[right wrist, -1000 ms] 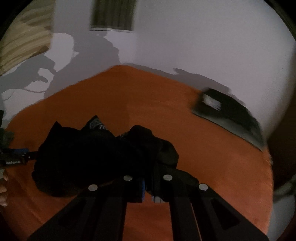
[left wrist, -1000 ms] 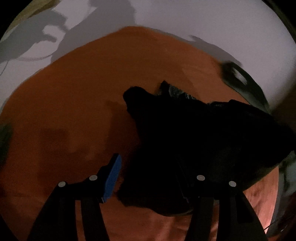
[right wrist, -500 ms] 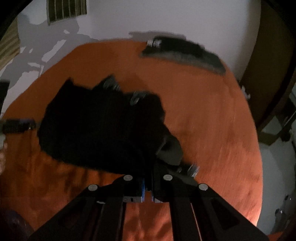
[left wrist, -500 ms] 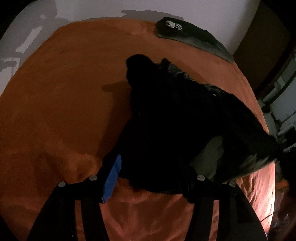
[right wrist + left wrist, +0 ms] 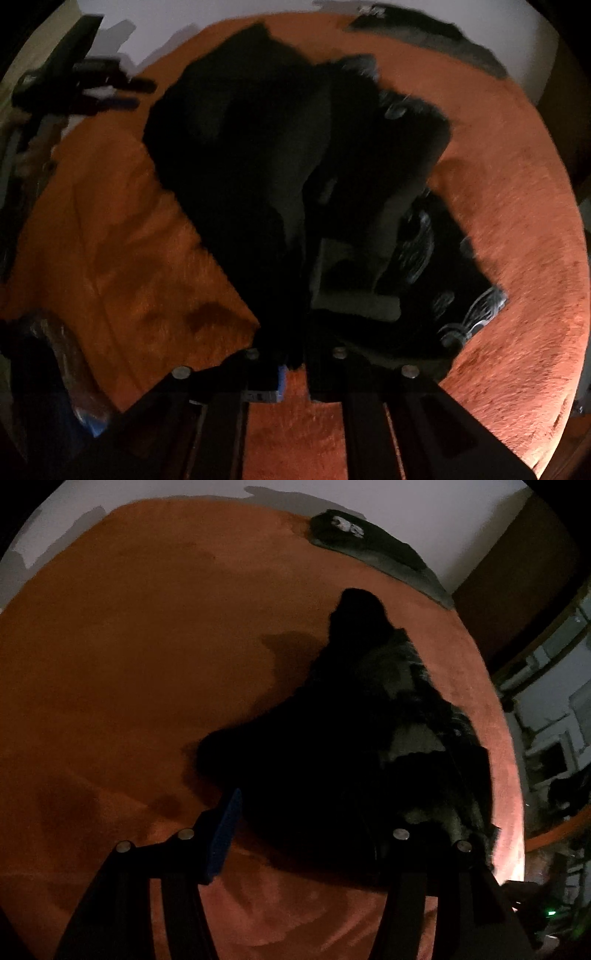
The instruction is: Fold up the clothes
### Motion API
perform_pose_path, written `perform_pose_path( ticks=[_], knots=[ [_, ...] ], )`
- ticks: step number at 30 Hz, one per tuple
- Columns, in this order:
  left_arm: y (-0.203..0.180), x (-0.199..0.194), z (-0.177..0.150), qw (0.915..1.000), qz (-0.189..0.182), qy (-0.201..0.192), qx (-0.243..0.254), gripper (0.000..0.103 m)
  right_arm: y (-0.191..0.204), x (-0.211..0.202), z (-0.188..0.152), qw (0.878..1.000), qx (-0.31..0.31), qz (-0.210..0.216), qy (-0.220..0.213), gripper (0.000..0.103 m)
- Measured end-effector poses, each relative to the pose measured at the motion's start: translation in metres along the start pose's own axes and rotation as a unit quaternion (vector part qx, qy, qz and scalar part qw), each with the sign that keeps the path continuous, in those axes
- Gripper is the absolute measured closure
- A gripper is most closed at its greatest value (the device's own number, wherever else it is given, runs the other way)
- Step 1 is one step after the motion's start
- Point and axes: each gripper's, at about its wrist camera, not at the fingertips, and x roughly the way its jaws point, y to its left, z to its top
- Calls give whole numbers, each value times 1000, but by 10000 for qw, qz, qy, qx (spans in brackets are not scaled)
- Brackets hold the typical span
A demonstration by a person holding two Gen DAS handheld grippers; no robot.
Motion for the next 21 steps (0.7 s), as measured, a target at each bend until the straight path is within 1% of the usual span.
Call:
perform_pose_path(
  ticks=[1, 3, 5, 7, 9, 11, 13, 14, 15, 16, 17, 18, 20, 21],
  knots=[
    [4, -1, 0, 10000, 48, -32, -16, 43, -4, 0, 0, 9999, 40, 120, 0, 91],
    [14, -6, -1, 10000, 31, -52, -22, 43, -14, -4, 2, 9990, 236, 372, -44, 77],
    [15, 0, 6, 9999, 82, -66, 8, 43, -24, -13, 4, 9976, 423, 518, -200, 76],
    [20, 2, 7, 9999, 133, -60, 42, 43, -30, -27, 10, 9956, 521, 652, -421, 76],
    [26, 5, 7, 9998, 183, -53, 75, 43, -33, -37, 20, 9952, 439, 671, -555, 74],
    [30, 13, 7, 9997, 256, -4, 26, 43, -32, -42, 26, 9954, 271, 700, -593, 73],
    [37, 19, 7, 9997, 249, 62, -61, 43, -31, -48, 43, 9943, -66, 893, -575, 73],
    [40, 22, 6, 9996, 221, 91, -121, 43, -29, -50, 48, 9939, -218, 888, -618, 73],
    [41, 23, 6, 9996, 213, 96, -173, 43, -25, -56, 52, 9928, -398, 884, -709, 71],
    [43, 24, 6, 9995, 205, 100, -223, 43, -21, -60, 56, 9915, -569, 887, -761, 67],
    [43, 26, 6, 9995, 203, 102, -241, 43, -18, -62, 59, 9906, -666, 883, -804, 57],
    [43, 28, 7, 9994, 202, 103, -258, 43, -16, -65, 61, 9896, -763, 879, -848, 53],
    [42, 34, 12, 9994, 250, 101, -226, 43, -11, -64, 68, 9884, -809, 904, -909, 48],
    [42, 37, 15, 9994, 274, 100, -210, 43, -10, -59, 73, 9879, -767, 1038, -863, 48]
  ],
)
